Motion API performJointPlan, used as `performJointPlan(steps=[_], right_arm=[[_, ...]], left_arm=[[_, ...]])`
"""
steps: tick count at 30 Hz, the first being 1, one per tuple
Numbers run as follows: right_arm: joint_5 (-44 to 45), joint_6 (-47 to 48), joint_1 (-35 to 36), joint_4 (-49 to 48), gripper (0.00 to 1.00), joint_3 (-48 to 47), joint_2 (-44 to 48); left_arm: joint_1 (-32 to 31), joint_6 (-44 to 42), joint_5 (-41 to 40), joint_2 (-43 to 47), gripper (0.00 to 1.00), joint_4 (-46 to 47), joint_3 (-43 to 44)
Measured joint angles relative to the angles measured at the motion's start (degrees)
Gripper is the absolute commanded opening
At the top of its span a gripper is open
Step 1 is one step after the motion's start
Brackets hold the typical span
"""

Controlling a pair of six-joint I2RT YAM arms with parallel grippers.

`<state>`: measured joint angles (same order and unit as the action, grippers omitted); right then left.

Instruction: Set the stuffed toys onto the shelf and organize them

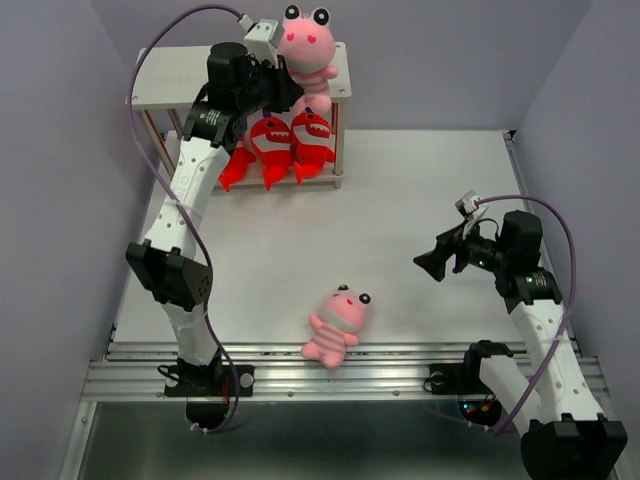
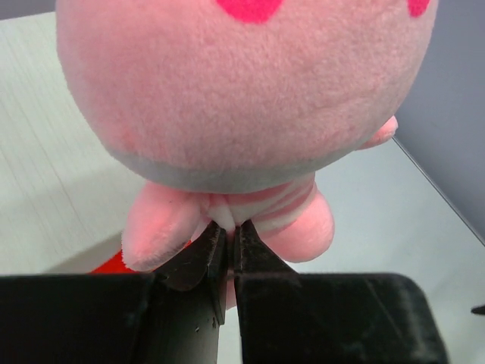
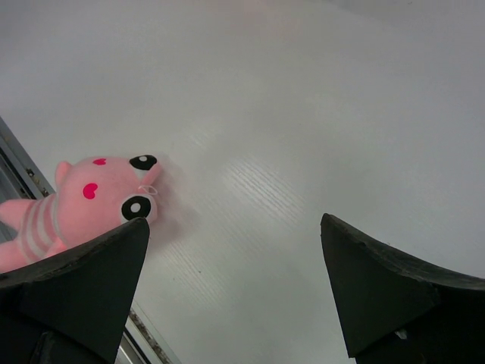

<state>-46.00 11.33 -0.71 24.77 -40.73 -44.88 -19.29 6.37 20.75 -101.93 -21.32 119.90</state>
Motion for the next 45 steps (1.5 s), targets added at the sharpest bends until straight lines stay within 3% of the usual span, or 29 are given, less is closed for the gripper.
performJointPlan(steps=[5, 12, 19, 28, 45], right_arm=[[-0.5, 0.1, 0.0, -0.1, 1.0, 0.3, 1.0], [-0.5, 0.1, 0.0, -0.4, 1.0, 0.4, 1.0], [-0.5, 0.1, 0.0, -0.5, 1.0, 0.4, 1.0], [-0.4, 0.3, 0.0, -0.9, 1.0, 0.4, 1.0], [-0.2, 0.5, 0.0, -0.9, 1.0, 0.4, 1.3]], left_arm=[[2.6, 3.3, 0.8, -8.7, 0.0, -2.4, 10.5], [5.1, 7.9, 2.6, -10.9, 0.0, -2.1, 12.3], [6.2, 11.2, 3.8, -13.6, 0.17, -1.2, 14.8], [6.7, 14.3, 4.2, -14.2, 0.46, -0.6, 15.0], [7.8, 17.8, 3.2, -14.2, 0.71, 0.1, 15.0]])
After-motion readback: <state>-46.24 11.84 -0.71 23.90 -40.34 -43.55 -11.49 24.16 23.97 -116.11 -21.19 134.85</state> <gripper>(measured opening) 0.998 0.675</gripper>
